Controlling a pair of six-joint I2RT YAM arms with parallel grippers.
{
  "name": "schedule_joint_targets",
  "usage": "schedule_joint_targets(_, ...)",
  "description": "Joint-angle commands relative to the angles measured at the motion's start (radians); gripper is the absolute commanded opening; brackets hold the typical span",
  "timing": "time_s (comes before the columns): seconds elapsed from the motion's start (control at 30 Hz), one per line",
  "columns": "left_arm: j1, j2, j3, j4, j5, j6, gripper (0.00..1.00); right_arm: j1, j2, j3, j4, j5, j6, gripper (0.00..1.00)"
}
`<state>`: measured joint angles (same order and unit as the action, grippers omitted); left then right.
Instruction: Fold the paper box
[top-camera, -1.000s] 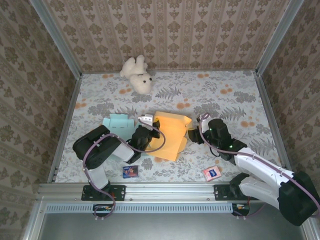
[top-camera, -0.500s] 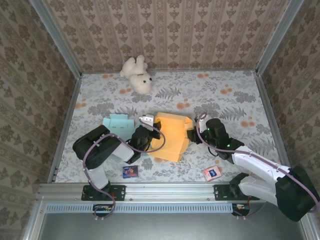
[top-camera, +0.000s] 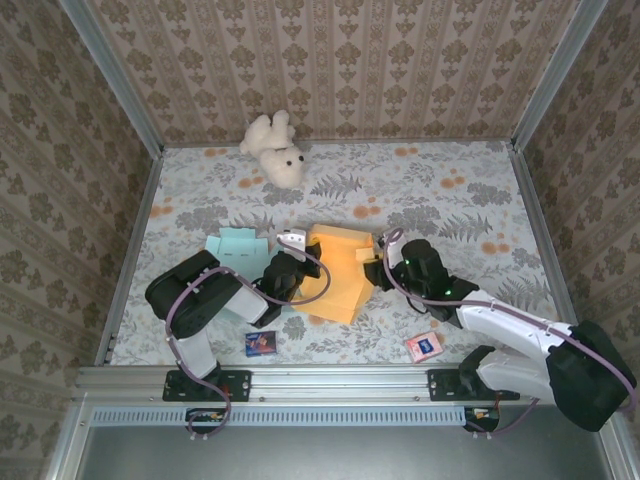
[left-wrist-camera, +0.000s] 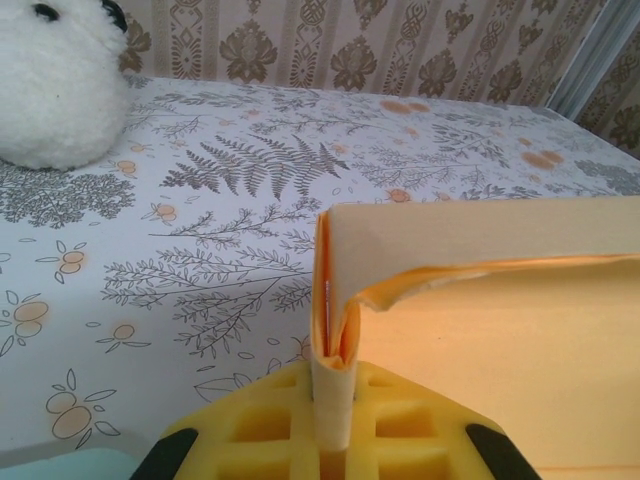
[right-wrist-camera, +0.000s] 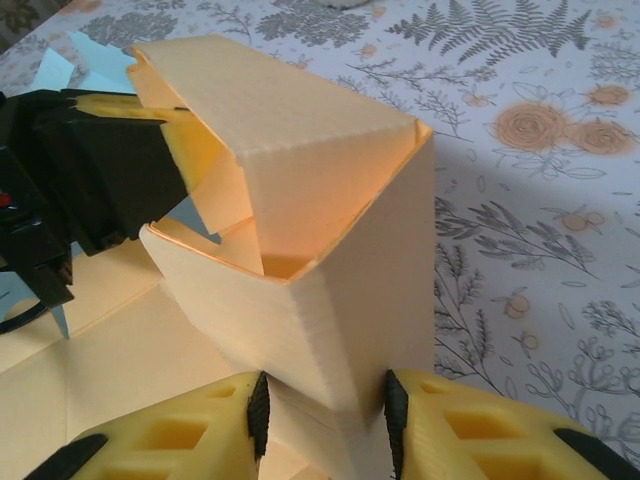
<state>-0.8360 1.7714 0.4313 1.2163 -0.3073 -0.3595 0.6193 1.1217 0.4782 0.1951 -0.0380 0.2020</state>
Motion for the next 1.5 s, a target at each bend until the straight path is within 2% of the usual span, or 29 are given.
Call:
schedule_joint_targets(0.0, 0.002, -0.039, 0.008, 0.013, -0.017, -0.024, 0.00, 0.030, 0.035, 0.034, 0.064, 0.002, 0.027, 0.38)
schedule_joint_targets(0.17, -0.008, -0.047, 0.003, 0.006, -0.023, -0.026, 0.00, 0.055, 0.096, 0.062, 0.081, 0.050, 0.035, 0.34)
schedule_joint_targets(0.37, -0.027, -0.053, 0.013, -0.031, -0.043, -0.038, 0.00, 0.057, 0.101, 0.054, 0.111, 0.092, 0.046, 0.32)
schedule_joint_targets(0.73, -0.089, -0.056, 0.047, -0.082, -0.069, -0.048, 0.00, 0.058, 0.124, 0.044, 0.159, 0.176, 0.024, 0.36)
schedule_joint_targets(1.1, -0.121, -0.069, 0.075, -0.156, -0.087, -0.071, 0.00, 0.059, 0.153, 0.018, 0.213, 0.373, 0.000, 0.31)
schedule_joint_targets(1.3, -0.136, -0.088, 0.096, -0.234, -0.105, -0.110, 0.00, 0.058, 0.198, 0.023, 0.229, 0.429, -0.018, 0.25)
schedule_joint_targets(1.47, -0.168, -0.149, 0.146, -0.456, -0.247, -0.231, 0.00, 0.058, 0.229, 0.023, 0.240, 0.503, -0.011, 0.19)
